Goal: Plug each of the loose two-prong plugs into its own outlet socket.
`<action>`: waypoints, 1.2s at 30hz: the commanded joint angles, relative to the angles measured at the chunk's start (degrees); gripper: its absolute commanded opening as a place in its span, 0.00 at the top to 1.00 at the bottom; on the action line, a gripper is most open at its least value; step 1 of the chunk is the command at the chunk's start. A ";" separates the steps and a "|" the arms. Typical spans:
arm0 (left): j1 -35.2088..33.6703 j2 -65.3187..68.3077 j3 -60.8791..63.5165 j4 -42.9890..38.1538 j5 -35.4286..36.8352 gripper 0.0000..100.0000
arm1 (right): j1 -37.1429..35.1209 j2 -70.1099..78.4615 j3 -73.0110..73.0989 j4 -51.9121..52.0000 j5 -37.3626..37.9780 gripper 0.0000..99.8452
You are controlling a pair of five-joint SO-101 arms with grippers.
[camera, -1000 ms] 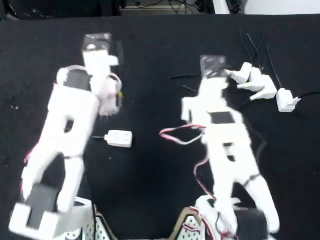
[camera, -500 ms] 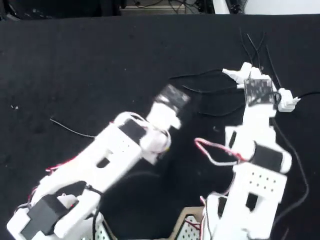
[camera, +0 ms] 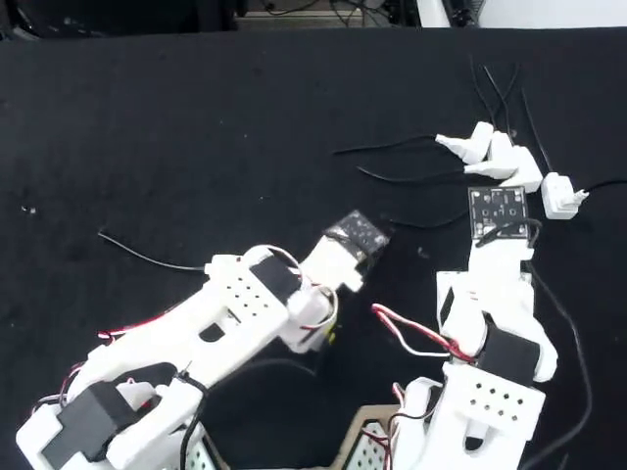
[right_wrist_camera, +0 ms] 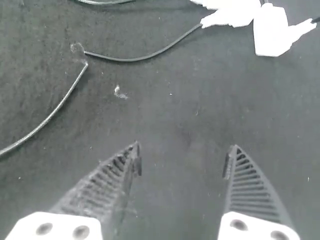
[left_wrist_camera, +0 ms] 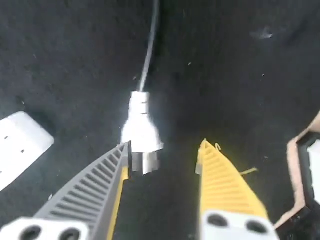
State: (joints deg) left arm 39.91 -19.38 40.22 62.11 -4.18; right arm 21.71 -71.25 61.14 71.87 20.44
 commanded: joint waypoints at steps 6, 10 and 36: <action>-17.63 -0.79 -5.85 5.27 -0.26 0.79 | 0.53 -0.92 -0.66 -0.18 0.53 0.73; -22.55 -0.79 -12.79 10.73 -0.26 0.79 | -2.99 -0.92 -0.57 -0.26 2.46 0.73; -49.54 -0.70 9.01 -14.59 6.77 0.79 | -42.73 24.66 -6.37 4.04 20.40 0.73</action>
State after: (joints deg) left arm -9.32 -19.12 49.19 49.89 1.71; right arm -19.08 -48.13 56.04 76.09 37.14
